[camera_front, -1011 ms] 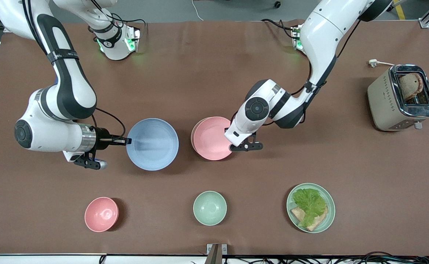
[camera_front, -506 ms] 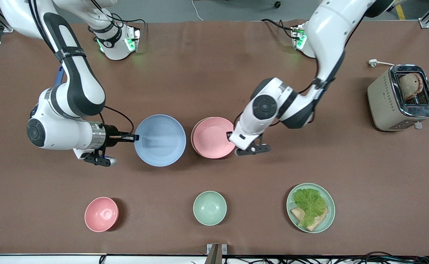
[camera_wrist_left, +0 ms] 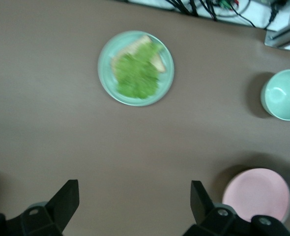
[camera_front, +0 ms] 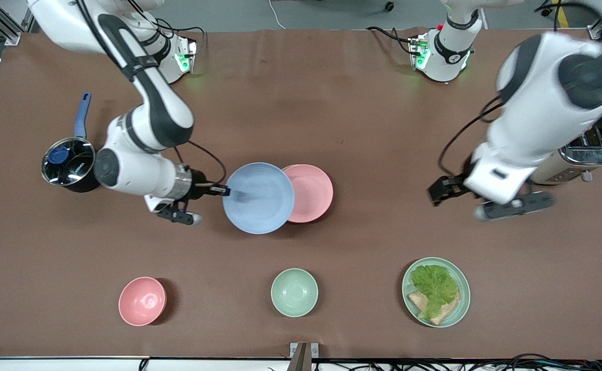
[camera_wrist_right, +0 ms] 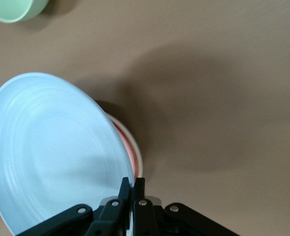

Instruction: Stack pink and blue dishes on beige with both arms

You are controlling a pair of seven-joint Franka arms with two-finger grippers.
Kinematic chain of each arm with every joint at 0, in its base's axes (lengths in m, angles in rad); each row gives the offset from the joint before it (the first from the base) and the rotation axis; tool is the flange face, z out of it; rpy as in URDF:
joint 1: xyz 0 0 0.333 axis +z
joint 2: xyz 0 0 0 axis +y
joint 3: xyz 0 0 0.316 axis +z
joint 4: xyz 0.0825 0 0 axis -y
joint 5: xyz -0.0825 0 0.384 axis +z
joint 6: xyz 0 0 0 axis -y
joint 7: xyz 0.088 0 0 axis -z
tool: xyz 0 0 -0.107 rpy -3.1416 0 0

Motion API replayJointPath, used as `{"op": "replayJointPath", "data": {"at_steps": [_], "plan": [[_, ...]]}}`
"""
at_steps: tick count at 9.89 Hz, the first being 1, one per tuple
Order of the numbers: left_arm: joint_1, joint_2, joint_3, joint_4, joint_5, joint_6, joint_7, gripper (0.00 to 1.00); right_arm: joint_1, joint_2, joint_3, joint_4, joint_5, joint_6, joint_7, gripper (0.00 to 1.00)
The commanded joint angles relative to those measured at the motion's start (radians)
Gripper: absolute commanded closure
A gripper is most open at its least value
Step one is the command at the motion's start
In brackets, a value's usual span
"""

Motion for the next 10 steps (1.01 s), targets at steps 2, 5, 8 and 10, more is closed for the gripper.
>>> {"op": "replayJointPath", "data": {"at_steps": [2,5,8,10], "plan": [[0.134,-0.113,-0.013,-0.030,-0.033,-0.078,0.242,0.00,0.047,0.068,0.038,-0.013,-0.013,0.164,0.063,0.97],[0.040,-0.224,0.110,-0.078,-0.056,-0.182,0.291,0.00,0.094,0.124,0.047,-0.018,-0.013,0.244,0.077,0.96],[-0.058,-0.296,0.278,-0.158,-0.097,-0.222,0.389,0.00,0.114,0.124,0.047,-0.094,-0.016,0.325,0.072,0.95],[-0.056,-0.321,0.281,-0.178,-0.104,-0.239,0.388,0.00,0.115,0.124,0.047,-0.130,-0.042,0.342,0.072,0.93]]}}
